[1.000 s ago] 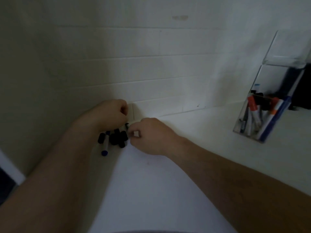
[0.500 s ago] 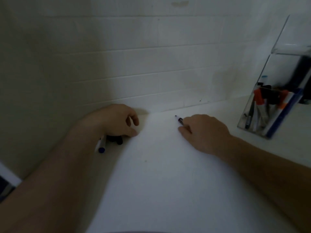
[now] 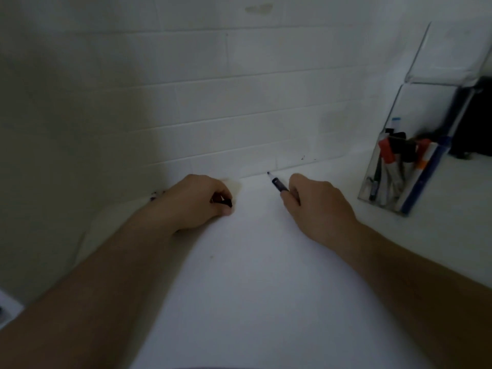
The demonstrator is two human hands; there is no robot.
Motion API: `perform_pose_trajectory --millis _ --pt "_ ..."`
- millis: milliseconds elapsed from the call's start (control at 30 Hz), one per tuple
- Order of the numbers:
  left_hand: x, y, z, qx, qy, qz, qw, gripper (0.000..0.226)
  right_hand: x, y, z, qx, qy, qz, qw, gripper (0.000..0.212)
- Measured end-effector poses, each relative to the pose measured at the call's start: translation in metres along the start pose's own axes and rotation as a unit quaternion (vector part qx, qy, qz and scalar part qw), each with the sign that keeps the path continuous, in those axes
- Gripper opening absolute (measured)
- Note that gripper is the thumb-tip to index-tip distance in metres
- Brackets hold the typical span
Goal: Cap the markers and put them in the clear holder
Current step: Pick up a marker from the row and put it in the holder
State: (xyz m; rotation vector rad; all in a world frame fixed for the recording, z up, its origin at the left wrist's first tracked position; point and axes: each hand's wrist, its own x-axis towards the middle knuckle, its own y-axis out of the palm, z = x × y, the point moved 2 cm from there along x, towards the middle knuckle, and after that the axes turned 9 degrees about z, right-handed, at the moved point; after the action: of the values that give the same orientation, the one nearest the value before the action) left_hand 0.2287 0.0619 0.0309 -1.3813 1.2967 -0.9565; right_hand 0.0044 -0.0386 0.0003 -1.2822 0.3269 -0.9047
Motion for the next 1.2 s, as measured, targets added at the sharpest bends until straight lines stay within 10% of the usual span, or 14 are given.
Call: perform_pose_trajectory --millis 433,1200 --pt "-0.001 0.010 -0.018 -0.255 0.051 -0.117 0.959 0.027 0.001 0.000 -0.001 0.088 -0.069 -0.056 0.992 0.024" --pt "-0.001 0.007 -0.016 -0.268 0.026 -0.148 0.952 0.015 0.002 0.000 -0.001 0.106 -0.090 -0.084 0.987 0.011"
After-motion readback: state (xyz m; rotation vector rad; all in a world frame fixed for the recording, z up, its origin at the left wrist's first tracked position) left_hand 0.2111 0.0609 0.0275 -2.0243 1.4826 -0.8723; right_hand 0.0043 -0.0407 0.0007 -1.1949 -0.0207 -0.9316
